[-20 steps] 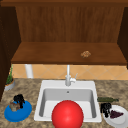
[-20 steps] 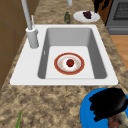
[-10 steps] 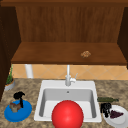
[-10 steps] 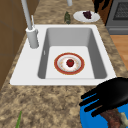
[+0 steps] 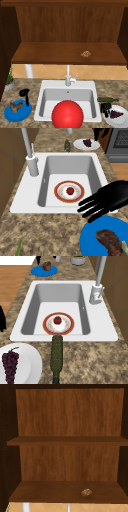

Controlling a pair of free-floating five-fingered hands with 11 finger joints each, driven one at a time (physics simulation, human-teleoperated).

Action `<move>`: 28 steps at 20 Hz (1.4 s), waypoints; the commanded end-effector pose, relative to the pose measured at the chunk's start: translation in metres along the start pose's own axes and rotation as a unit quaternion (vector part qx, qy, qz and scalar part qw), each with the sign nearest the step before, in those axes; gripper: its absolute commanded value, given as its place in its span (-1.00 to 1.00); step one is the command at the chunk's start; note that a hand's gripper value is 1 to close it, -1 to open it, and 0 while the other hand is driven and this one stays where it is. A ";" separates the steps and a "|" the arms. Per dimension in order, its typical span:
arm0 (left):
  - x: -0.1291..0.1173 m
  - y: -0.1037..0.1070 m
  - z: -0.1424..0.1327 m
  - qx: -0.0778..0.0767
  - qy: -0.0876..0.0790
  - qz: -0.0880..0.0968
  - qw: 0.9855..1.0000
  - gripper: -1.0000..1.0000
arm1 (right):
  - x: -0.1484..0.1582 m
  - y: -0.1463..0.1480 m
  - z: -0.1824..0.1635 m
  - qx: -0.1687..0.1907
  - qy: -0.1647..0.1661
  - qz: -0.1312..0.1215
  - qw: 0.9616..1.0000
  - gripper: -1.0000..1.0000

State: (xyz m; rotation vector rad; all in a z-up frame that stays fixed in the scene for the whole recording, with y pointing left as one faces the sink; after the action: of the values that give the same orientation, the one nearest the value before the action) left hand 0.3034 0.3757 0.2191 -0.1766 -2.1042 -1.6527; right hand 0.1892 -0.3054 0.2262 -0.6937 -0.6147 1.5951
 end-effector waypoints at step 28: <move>0.160 -0.045 -0.083 -0.015 -0.004 -0.077 0.997 -1.00 | 0.000 0.000 0.000 0.000 0.000 0.000 1.000 0.00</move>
State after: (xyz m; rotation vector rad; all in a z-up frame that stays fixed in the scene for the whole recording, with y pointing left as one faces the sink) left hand 0.1830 0.2626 0.2617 -0.0500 -2.1471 -1.7178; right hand 0.1892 -0.3054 0.2262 -0.6937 -0.6147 1.5951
